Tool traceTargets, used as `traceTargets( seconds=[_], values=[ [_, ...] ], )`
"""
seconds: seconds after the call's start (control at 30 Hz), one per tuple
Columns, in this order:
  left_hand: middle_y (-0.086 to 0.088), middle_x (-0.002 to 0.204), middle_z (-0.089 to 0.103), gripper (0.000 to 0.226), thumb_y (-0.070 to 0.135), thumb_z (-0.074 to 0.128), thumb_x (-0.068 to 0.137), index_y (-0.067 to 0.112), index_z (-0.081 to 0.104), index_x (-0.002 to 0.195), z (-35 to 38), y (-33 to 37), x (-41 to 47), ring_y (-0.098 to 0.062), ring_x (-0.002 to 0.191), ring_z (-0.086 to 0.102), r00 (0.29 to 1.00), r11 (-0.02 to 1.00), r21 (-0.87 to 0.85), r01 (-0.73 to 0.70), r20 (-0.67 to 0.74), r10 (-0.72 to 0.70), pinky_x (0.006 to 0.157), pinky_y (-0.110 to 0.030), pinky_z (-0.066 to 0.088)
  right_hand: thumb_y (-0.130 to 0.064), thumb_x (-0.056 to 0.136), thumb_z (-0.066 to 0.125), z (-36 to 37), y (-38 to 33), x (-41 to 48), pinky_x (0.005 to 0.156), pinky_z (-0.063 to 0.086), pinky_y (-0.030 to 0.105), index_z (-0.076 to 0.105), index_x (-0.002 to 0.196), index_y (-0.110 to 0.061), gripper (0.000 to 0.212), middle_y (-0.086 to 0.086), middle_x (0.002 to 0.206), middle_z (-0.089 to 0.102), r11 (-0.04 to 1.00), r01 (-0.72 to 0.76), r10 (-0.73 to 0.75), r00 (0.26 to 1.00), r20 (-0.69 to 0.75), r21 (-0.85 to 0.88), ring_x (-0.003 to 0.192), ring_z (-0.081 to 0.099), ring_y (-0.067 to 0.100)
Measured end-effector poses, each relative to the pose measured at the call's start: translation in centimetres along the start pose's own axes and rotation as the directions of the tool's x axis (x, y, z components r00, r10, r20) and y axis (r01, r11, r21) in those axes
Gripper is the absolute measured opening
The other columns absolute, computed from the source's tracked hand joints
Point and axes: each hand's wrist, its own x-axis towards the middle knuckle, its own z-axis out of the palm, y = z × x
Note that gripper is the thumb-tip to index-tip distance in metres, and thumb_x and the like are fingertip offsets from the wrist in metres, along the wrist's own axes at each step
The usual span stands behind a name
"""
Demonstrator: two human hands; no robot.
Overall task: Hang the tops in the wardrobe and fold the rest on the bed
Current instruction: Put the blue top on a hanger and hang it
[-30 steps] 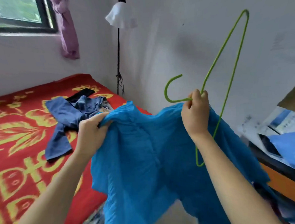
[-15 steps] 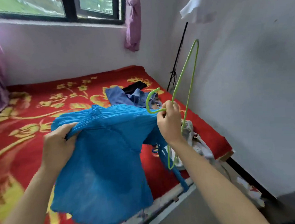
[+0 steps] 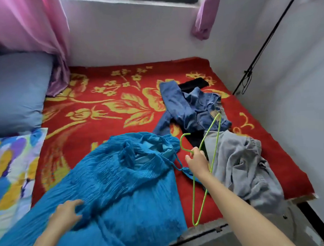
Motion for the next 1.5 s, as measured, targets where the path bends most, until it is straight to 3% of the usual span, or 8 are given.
traceTargets(
  seconds=[0.33, 0.67, 0.83, 1.03, 1.13, 1.2, 1.3, 1.5],
  values=[
    [0.001, 0.142, 0.04, 0.047, 0.038, 0.047, 0.095, 0.028, 0.036, 0.14, -0.3, 13.6, 4.7, -0.02, 0.132, 0.034, 0.992, 0.995, -0.074, -0.066, 0.101, 0.073, 0.101, -0.032, 0.039, -0.013, 0.089, 0.05, 5.7, 3.3, 8.8, 0.078, 0.04, 0.036, 0.035, 0.088, -0.014, 0.015, 0.006, 0.096, 0.036, 0.989, 0.01, 0.036, 0.951, 0.306, -0.147, 0.094, 0.056, 0.037],
    [-0.004, 0.131, 0.055, 0.035, 0.021, 0.053, 0.092, 0.014, 0.056, 0.125, 2.7, 22.4, 12.8, -0.02, 0.12, 0.05, 0.989, 0.887, -0.444, 0.124, 0.126, -0.075, 0.099, -0.03, 0.038, -0.023, 0.093, 0.048, 13.1, 6.1, 19.9, 0.081, 0.042, 0.039, 0.045, 0.104, -0.007, 0.019, 0.014, 0.114, 0.047, 0.964, 0.035, 0.075, 0.915, 0.396, -0.265, 0.104, 0.054, 0.038],
    [-0.001, 0.144, 0.042, 0.049, 0.033, 0.052, 0.094, 0.015, 0.042, 0.139, 3.8, 27.4, 18.1, -0.019, 0.131, 0.039, 0.975, 0.817, -0.536, 0.21, 0.173, -0.137, 0.104, -0.03, 0.032, -0.03, 0.09, 0.058, 16.2, 7.1, 23.3, 0.079, 0.035, 0.035, 0.046, 0.099, -0.01, 0.025, 0.011, 0.108, 0.048, 0.983, 0.055, 0.027, 0.903, 0.429, -0.178, 0.104, 0.051, 0.031],
    [-0.001, 0.157, 0.014, 0.083, 0.028, 0.057, 0.092, 0.019, 0.0, 0.151, 4.8, 31.6, 20.7, -0.018, 0.142, 0.021, 0.9, 0.343, -0.836, 0.428, 0.43, -0.075, 0.111, -0.035, 0.019, -0.002, 0.084, 0.057, 18.8, 7.9, 23.3, 0.063, 0.021, 0.025, 0.026, 0.063, -0.024, 0.043, -0.002, 0.076, 0.038, 0.996, -0.085, 0.066, 0.9, 0.43, 0.025, 0.076, 0.044, 0.026],
    [-0.006, 0.14, 0.046, 0.077, 0.039, 0.063, 0.085, 0.014, 0.023, 0.146, 4.9, 32.3, 21.1, -0.019, 0.123, 0.046, 0.811, 0.132, -0.8, 0.585, 0.575, -0.106, 0.102, -0.043, 0.028, -0.003, 0.085, 0.053, 18.7, 7.9, 22.3, 0.063, 0.022, 0.028, 0.029, 0.064, -0.021, 0.037, 0.003, 0.079, 0.044, 0.995, -0.096, 0.094, 0.903, 0.419, -0.015, 0.075, 0.043, 0.025],
    [-0.005, 0.11, 0.057, 0.044, 0.041, 0.063, 0.085, 0.011, 0.052, 0.115, 4.4, 32.8, 20.3, -0.017, 0.095, 0.05, 0.819, 0.18, -0.799, 0.574, 0.564, -0.107, 0.08, -0.035, 0.035, -0.005, 0.086, 0.051, 18.2, 7.7, 21.4, 0.064, 0.024, 0.03, 0.036, 0.072, -0.017, 0.024, 0.011, 0.092, 0.052, 0.995, -0.086, 0.098, 0.908, 0.406, -0.048, 0.081, 0.051, 0.031],
    [-0.003, 0.07, 0.035, 0.029, 0.023, 0.059, 0.09, 0.018, 0.04, 0.069, 3.7, 33.1, 18.9, -0.012, 0.06, 0.029, 0.916, 0.312, -0.861, 0.401, 0.369, -0.159, 0.051, -0.026, 0.021, -0.006, 0.088, 0.05, 16.7, 7.3, 19.6, 0.064, 0.024, 0.03, 0.039, 0.082, -0.017, 0.016, 0.011, 0.102, 0.053, 0.994, -0.049, 0.082, 0.919, 0.386, -0.094, 0.091, 0.055, 0.033],
    [-0.008, 0.069, 0.042, 0.012, 0.006, 0.059, 0.083, 0.005, 0.052, 0.074, 0.0, 30.1, 14.9, -0.018, 0.066, 0.035, 0.921, 0.234, -0.937, 0.259, 0.167, -0.351, 0.059, -0.029, 0.029, -0.007, 0.088, 0.048, 13.7, 6.6, 16.9, 0.063, 0.024, 0.032, 0.035, 0.079, -0.017, 0.018, 0.01, 0.101, 0.05, 0.988, 0.037, 0.025, 0.921, 0.389, -0.152, 0.091, 0.054, 0.035]
  ],
)
